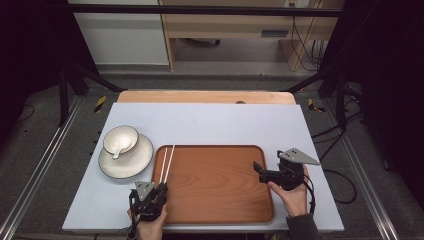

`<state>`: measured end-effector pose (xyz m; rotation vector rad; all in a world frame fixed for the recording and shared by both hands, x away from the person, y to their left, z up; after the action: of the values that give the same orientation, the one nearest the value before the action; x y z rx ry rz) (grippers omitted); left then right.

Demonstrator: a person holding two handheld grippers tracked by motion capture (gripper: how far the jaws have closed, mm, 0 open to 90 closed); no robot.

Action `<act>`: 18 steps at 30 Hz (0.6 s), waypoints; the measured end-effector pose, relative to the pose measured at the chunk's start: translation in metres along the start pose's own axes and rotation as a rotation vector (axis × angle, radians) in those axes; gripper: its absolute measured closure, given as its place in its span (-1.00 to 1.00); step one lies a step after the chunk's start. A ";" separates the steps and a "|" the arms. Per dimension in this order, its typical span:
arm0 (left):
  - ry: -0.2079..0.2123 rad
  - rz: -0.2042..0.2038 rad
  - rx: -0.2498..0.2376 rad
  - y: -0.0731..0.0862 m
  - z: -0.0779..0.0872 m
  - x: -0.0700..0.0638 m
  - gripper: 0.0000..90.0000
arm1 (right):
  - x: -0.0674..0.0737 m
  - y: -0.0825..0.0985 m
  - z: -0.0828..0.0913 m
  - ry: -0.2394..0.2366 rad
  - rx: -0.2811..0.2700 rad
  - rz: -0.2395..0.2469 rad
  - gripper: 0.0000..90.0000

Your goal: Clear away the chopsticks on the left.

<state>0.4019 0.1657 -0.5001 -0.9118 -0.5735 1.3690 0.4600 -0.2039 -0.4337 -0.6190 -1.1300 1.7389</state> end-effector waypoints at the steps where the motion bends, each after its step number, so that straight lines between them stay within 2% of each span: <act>1: -0.005 0.000 0.006 0.000 -0.001 0.000 0.87 | 0.000 0.000 0.000 -0.001 0.001 0.000 -0.86; 11: -0.009 0.002 0.053 -0.003 -0.010 0.001 0.87 | 0.000 0.000 0.000 0.001 0.003 0.004 -0.86; 18: -0.019 -0.001 0.056 -0.003 -0.011 0.000 0.86 | 0.001 0.000 0.000 -0.001 0.003 0.006 -0.86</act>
<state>0.4121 0.1639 -0.5037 -0.8542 -0.5468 1.3874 0.4599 -0.2031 -0.4342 -0.6203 -1.1277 1.7457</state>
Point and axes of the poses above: each handheld gripper's, and its own axes: z roughly backward along the jaws, y roughly out of its underside, x roughly to its left, the point moved 3 cm from there along -z, roughly forward along the jaws
